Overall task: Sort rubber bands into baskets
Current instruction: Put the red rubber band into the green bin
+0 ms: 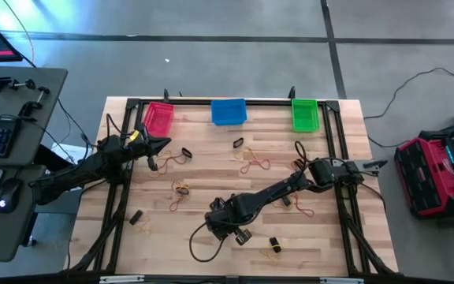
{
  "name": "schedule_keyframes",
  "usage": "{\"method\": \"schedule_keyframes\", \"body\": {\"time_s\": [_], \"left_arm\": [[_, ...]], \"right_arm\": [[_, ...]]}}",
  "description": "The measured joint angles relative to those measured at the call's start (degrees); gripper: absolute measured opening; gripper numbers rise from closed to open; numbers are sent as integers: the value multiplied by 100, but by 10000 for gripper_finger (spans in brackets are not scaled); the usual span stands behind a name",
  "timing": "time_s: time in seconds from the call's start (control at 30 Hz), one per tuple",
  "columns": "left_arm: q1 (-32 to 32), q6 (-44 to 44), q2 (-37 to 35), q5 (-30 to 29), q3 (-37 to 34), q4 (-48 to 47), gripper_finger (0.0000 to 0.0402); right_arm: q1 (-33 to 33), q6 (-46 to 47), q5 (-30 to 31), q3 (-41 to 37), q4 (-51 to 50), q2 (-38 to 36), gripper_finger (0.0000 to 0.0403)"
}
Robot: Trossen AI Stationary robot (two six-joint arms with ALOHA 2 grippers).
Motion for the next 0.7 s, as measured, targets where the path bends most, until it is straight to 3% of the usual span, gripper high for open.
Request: {"method": "schedule_keyframes", "body": {"time_s": [0.47,0.7], "left_arm": [[-2,0,0,0,1,-2,3],[-1,0,0,-1,0,-2,3]], "right_arm": [[-17,203,1451,-7,-154,-980,0],[-48,710,2667,-7,-835,-1616,0]]}}
